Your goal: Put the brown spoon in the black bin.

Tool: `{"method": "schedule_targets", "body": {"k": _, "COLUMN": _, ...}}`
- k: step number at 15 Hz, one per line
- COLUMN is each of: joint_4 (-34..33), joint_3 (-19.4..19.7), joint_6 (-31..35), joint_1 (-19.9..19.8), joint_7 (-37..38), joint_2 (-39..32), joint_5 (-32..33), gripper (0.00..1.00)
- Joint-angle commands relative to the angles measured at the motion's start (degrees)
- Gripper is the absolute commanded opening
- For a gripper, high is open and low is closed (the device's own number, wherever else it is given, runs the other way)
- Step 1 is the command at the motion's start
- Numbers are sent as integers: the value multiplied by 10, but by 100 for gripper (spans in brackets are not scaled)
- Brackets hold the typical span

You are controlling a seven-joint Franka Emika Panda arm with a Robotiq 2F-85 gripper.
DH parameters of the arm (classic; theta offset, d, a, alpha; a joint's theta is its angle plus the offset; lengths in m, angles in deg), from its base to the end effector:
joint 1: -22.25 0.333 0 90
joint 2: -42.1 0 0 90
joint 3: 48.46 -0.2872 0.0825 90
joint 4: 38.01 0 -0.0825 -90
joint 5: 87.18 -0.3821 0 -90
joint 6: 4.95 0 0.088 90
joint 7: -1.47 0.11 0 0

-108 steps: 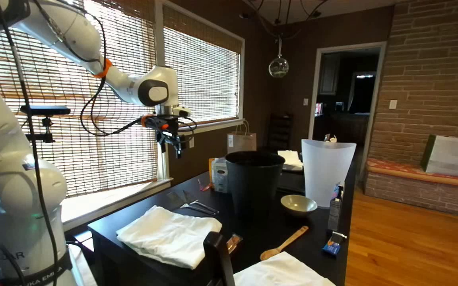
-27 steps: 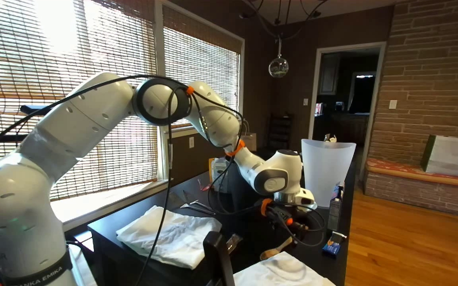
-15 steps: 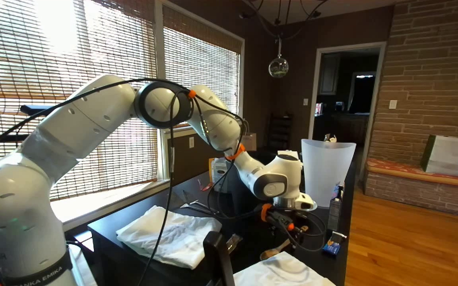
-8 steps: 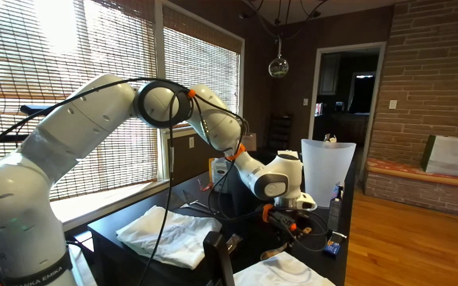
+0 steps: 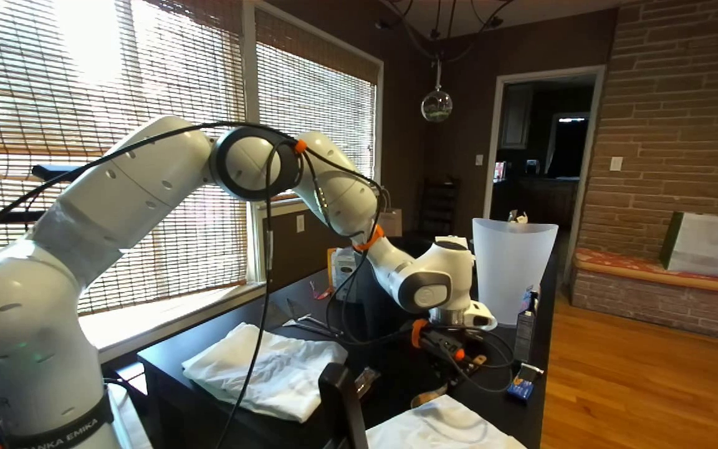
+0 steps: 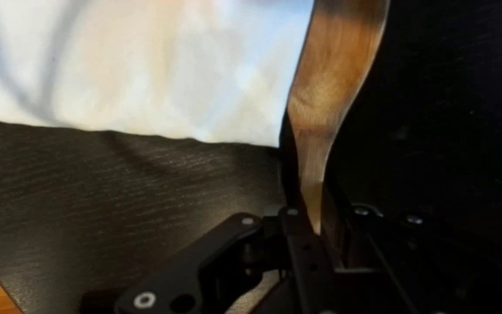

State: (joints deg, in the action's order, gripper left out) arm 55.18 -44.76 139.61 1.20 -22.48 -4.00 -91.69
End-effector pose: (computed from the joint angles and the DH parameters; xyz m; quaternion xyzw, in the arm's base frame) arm 0.6135 -0.2789 0.1363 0.9985 -0.0270 0.0436 0.0180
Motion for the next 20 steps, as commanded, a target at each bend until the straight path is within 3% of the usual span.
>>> {"method": "schedule_targets", "body": {"k": 1, "joint_4": 19, "joint_3": -12, "joint_6": -9, "joint_1": 2, "joint_7": -20, "joint_2": 38, "joint_5": 25, "gripper": 5}}
{"method": "schedule_targets", "body": {"k": 8, "joint_4": 25, "joint_3": 5, "joint_6": -16, "joint_1": 35, "joint_7": -44, "joint_2": 118, "joint_5": 110, "gripper": 5}}
{"method": "schedule_targets", "body": {"k": 13, "joint_4": 39, "joint_3": 0, "joint_6": -29, "joint_1": 36, "joint_7": -71, "joint_2": 160, "joint_5": 123, "gripper": 5}}
{"method": "schedule_targets", "body": {"k": 20, "joint_4": 46, "joint_3": 0, "joint_6": 23, "joint_1": 43, "joint_7": -130, "joint_2": 212, "joint_5": 156, "gripper": 5}}
